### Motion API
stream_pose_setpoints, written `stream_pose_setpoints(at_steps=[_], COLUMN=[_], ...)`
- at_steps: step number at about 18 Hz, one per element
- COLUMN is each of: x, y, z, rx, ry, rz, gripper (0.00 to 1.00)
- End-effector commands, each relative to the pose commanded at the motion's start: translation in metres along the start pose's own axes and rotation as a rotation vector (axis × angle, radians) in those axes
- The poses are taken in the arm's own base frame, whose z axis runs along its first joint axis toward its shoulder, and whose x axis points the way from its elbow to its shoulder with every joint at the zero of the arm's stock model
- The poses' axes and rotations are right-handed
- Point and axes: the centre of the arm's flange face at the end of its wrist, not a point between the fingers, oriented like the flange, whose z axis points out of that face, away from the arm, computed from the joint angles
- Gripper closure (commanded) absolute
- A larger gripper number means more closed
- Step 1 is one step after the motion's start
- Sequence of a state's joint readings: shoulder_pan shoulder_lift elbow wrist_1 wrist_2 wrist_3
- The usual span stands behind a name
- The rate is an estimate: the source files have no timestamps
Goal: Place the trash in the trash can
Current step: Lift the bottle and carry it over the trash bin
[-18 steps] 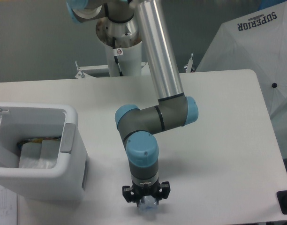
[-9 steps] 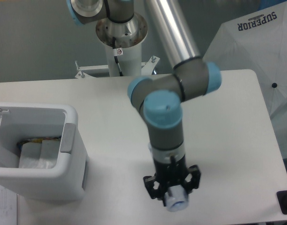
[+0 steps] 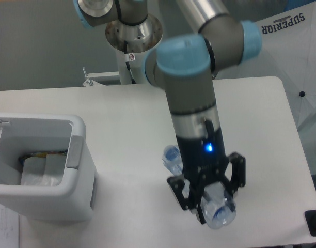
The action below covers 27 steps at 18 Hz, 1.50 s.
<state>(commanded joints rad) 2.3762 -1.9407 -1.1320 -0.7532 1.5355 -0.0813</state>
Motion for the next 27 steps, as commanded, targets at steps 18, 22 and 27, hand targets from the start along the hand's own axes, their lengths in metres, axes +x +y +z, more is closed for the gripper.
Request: stream_pose_setpoints(at_steps=[18,22,27], x=[0.199,0.217,0.220], y=[0.069,0.086,0.091], z=[-0.066,-0.052,-0.039], rx=[-0.027,-0.061,-0.081], ry=[0.244,0.255,0.250], rz=[0.157,0.177,0.154], gripper=[0.36,0.36,0.35])
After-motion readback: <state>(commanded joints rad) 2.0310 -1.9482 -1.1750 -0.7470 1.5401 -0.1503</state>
